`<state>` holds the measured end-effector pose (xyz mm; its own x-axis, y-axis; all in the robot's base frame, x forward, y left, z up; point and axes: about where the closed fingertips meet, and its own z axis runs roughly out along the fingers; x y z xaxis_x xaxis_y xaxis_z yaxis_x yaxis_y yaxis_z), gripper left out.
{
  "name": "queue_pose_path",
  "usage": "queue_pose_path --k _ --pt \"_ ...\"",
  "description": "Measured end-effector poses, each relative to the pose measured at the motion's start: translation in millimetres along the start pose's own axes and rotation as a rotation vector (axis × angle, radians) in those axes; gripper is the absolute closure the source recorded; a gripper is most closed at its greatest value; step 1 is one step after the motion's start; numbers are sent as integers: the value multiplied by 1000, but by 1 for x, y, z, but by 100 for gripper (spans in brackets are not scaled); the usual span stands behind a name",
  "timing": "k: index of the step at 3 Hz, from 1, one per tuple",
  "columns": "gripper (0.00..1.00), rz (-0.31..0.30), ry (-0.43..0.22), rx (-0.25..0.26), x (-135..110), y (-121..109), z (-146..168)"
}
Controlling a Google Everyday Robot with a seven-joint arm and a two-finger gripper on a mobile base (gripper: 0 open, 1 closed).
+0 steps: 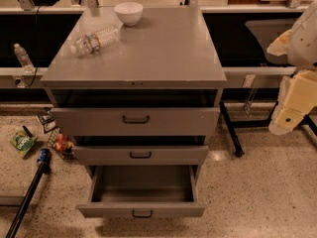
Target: Close bottom drawer
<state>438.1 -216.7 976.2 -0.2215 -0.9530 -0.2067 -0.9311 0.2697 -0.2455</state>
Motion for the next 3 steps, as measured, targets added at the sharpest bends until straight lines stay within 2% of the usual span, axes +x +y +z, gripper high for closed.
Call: queue_pose_path --k 1,2,3 --pt "0 0 0 0 0 0 0" --pt "18 0 -9 10 -1 -1 -1" --pt "42 28 -44 9 2 -3 32"
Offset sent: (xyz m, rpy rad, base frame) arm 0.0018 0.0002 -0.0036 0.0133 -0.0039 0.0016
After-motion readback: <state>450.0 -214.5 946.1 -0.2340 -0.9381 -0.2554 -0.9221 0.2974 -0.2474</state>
